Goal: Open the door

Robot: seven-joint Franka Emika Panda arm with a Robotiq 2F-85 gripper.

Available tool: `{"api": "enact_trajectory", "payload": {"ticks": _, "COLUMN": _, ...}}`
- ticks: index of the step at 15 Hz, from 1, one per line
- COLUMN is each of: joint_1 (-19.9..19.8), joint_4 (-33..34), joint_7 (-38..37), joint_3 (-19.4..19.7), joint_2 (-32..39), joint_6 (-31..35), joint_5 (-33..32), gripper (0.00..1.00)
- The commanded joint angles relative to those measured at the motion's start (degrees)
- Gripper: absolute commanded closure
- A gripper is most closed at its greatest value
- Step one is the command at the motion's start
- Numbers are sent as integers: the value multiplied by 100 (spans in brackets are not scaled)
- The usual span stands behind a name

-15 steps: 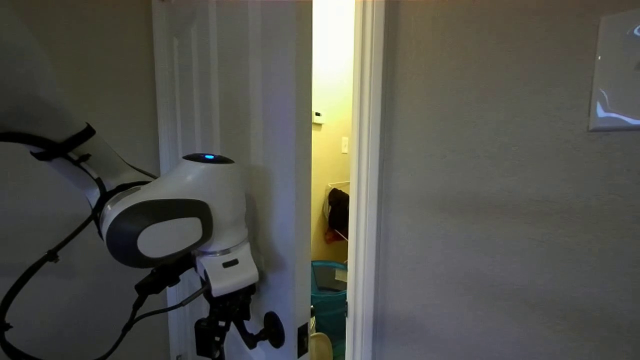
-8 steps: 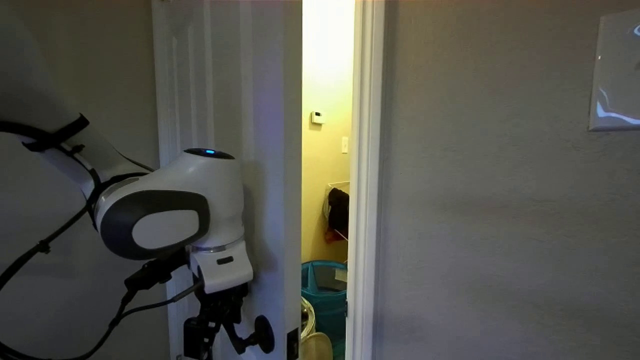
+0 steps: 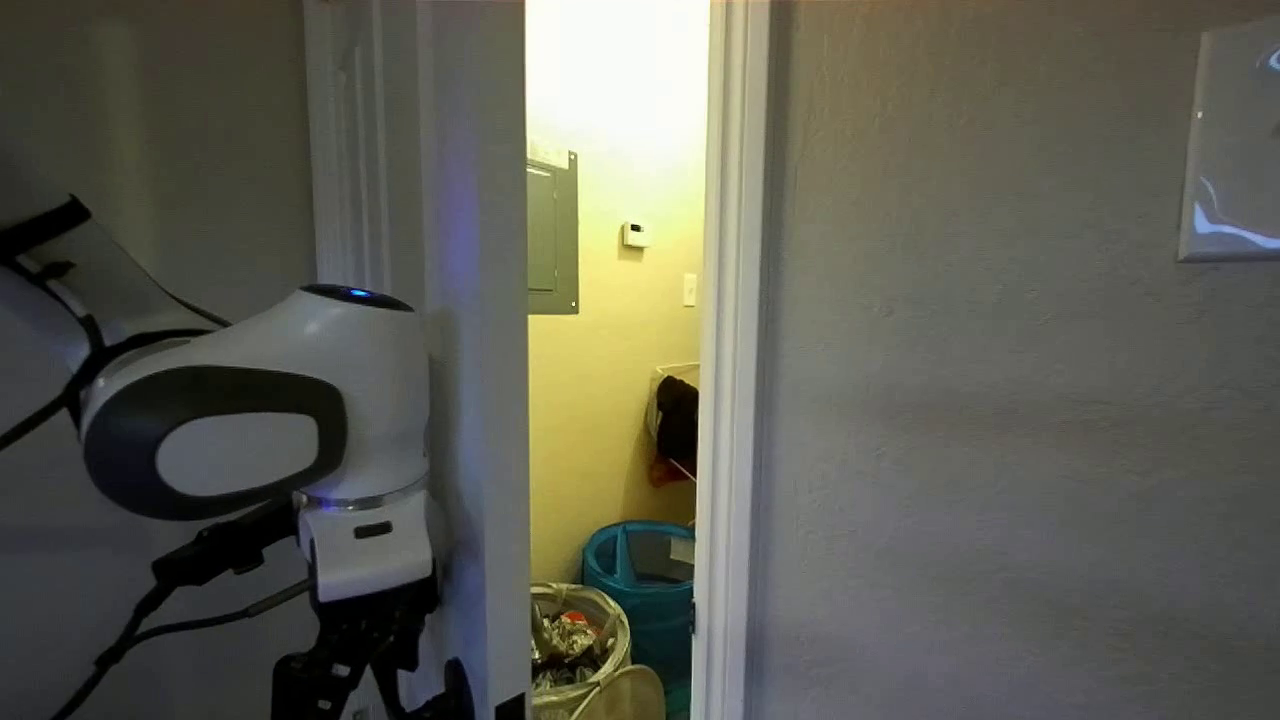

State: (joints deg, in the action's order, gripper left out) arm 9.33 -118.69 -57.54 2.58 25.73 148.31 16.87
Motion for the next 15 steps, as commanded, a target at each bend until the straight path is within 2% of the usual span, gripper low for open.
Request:
{"api": "enact_trajectory", "payload": {"ticks": 1, "joint_1": 66, "joint_4": -844, "joint_7": -2, "joint_3": -189, "joint_2": -718, "joint_6": 500, "joint_5": 34, "gripper": 0}}
{"api": "enact_trajectory", "payload": {"ticks": 6, "joint_1": -124, "joint_4": -1062, "joint_7": 898, "joint_3": -864, "joint_2": -914, "joint_6": 1510, "joint_5": 520, "gripper": 0}}
{"api": "enact_trajectory", "payload": {"ticks": 8, "joint_1": -251, "joint_4": -955, "joint_7": 1455, "joint_3": -1273, "joint_2": -998, "joint_6": 1787, "joint_5": 929, "gripper": 0}}
{"api": "enact_trajectory", "payload": {"ticks": 10, "joint_1": -352, "joint_4": -905, "joint_7": 1946, "joint_3": -1558, "joint_2": -1127, "joint_6": 1791, "joint_5": 1370, "gripper": 0}}
{"api": "enact_trajectory", "payload": {"ticks": 12, "joint_1": -362, "joint_4": -959, "joint_7": 2159, "joint_3": -1585, "joint_2": -1328, "joint_6": 1487, "joint_5": 1636, "gripper": 0}}
{"api": "enact_trajectory", "payload": {"ticks": 15, "joint_1": -285, "joint_4": -1272, "joint_7": 1926, "joint_3": -1343, "joint_2": -1803, "joint_6": 1001, "joint_5": 1660, "gripper": 0}}
